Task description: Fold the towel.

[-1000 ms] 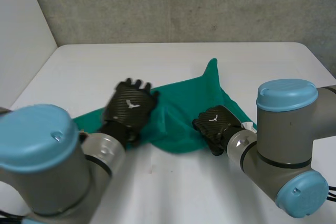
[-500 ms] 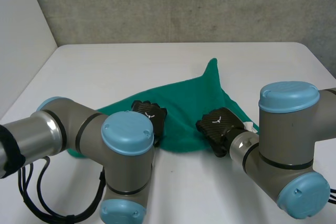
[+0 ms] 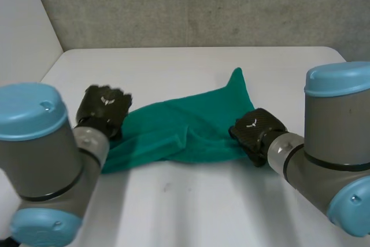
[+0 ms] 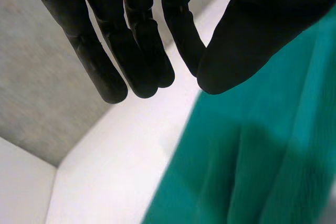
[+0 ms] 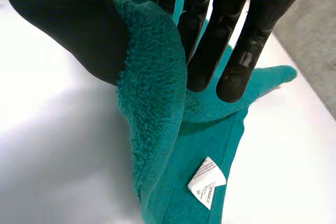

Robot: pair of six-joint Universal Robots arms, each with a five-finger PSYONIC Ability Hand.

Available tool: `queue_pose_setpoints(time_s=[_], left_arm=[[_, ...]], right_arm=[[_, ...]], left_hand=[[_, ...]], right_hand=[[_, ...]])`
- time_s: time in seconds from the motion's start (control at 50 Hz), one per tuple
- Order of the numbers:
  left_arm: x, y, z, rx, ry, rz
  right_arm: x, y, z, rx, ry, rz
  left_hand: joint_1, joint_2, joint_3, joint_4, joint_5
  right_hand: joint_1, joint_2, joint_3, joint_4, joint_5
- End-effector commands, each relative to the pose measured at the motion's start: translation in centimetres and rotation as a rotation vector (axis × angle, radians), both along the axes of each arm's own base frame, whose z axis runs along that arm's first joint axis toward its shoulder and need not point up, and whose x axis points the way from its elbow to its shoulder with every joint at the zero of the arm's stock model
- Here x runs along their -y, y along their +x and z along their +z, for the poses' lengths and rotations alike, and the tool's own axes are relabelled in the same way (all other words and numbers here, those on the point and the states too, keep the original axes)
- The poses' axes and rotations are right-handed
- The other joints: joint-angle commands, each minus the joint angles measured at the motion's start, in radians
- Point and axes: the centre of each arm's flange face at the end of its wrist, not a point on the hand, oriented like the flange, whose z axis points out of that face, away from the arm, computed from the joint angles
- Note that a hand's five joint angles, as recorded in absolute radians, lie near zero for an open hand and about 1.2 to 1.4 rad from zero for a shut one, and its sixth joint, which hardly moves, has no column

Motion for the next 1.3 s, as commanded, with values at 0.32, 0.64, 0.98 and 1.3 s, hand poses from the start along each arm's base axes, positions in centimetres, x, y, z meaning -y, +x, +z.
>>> queue_pose_setpoints(time_s=[0.32,0.64,0.98,1.3], left_arm=[[-2.2,-6.2,-3.8,-0.271,0.19,-0.19],[-2.9,-7.4,-8.4,-0.153,0.273,-0.125],[-1.9,-8.1,-9.6,-0.132,0.266,-0.132],[-0.2,-3.1,-0.5,-0.171,0.068,-0.016]], right_arm=[[0.0,0.3,-1.4,-0.034,-0.015,0.03],[0.0,0.4,-2.3,-0.041,-0.004,0.031],[0.2,0.2,-2.6,-0.043,-0.003,0.025],[1.2,-1.0,0.3,-0.062,-0.046,-0.035]], left_hand=[[-0.619,-0.669,-0.663,-0.663,-0.618],[-0.537,-0.587,-0.581,-0.581,-0.536],[0.249,0.199,0.205,0.205,0.25],[0.25,0.2,0.206,0.206,0.25]], right_hand=[[0.41,0.215,0.21,0.203,0.228],[0.41,0.215,0.21,0.203,0.228],[0.41,0.215,0.21,0.203,0.228],[0.41,0.215,0.21,0.203,0.228]])
